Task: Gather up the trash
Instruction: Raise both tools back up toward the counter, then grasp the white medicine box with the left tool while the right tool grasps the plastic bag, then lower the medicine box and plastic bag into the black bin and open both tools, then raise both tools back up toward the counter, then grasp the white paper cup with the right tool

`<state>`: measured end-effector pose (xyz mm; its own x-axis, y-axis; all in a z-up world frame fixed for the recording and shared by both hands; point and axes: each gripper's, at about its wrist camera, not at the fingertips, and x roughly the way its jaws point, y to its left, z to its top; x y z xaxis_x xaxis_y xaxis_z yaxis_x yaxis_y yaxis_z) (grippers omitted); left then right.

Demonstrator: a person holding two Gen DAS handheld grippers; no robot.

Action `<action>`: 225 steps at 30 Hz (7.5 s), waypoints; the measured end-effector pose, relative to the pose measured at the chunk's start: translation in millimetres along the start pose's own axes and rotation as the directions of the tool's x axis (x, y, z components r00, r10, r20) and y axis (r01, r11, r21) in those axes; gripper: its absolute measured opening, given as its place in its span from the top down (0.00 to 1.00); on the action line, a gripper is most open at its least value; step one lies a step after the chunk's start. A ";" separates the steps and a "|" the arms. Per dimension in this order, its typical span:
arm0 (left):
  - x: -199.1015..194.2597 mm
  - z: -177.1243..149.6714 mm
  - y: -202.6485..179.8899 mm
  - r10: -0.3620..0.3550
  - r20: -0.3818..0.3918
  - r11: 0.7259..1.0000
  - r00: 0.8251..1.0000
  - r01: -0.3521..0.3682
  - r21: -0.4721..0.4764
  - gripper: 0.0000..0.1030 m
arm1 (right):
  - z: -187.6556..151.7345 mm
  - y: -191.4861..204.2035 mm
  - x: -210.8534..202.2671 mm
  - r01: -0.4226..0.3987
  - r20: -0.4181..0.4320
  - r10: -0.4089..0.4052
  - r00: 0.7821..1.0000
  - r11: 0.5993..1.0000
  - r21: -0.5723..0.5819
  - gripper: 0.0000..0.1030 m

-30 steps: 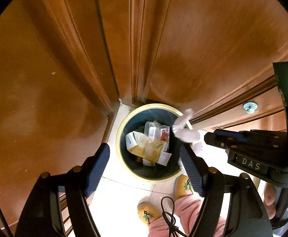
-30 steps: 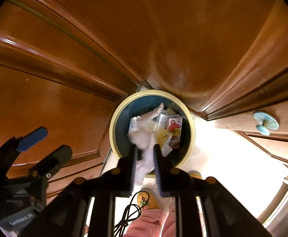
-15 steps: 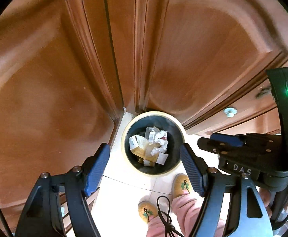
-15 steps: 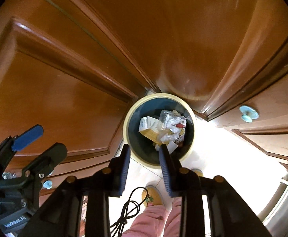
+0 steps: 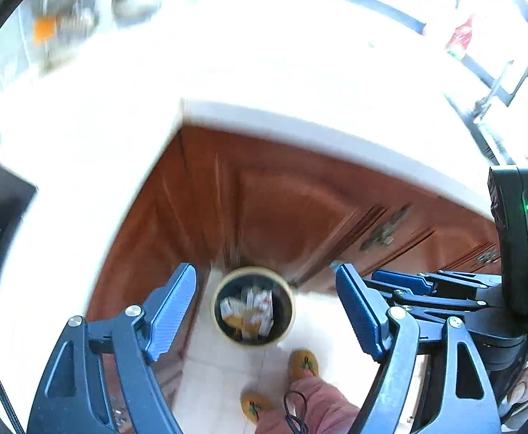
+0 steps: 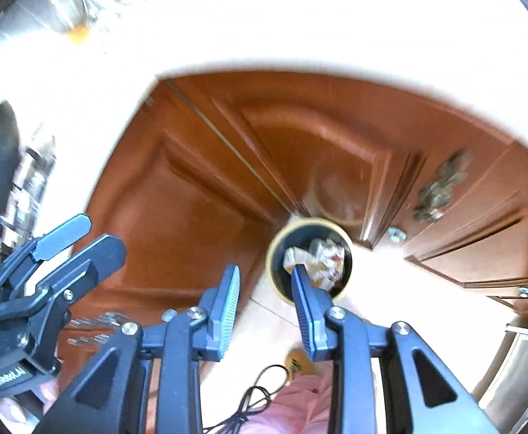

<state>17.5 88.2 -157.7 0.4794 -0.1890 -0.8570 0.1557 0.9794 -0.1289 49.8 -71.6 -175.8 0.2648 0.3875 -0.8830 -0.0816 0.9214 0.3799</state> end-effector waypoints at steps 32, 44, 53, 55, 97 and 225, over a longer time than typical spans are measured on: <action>-63.4 317.6 -112.9 0.172 0.349 0.933 0.921 -0.266 0.242 0.04 | 274.2 -67.2 -217.8 -0.074 0.396 0.017 0.918 0.989 0.128 0.59; 132.3 448.7 -123.8 0.268 0.078 0.946 0.960 -0.277 0.166 0.04 | 445.3 -170.6 -94.6 -0.112 0.255 0.044 0.966 0.960 0.258 0.51; 257.1 464.2 -93.2 0.254 -0.078 0.964 0.964 -0.247 0.094 0.04 | 494.3 -199.3 29.5 -0.084 0.116 0.052 0.992 0.952 0.295 0.51; 271.6 464.1 -87.6 0.236 -0.099 0.971 0.967 -0.231 0.064 0.05 | 498.6 -199.7 45.3 -0.083 0.109 0.052 0.993 0.951 0.297 0.51; 30.8 266.4 -85.7 -0.018 0.103 0.987 0.995 0.001 0.160 0.67 | 202.6 -47.5 -126.5 -0.148 0.313 0.085 0.946 0.971 0.186 0.88; -50.0 318.0 -102.4 0.116 0.362 0.944 0.925 -0.216 0.250 0.01 | 314.1 -47.7 -216.3 0.042 0.438 -0.127 0.890 0.979 0.200 0.20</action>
<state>252.3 -25.4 56.9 0.7738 -0.0870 -0.6274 0.2593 0.9472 0.1884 298.2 -208.4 83.7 0.6665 0.2151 -0.7138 0.1230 0.9126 0.3898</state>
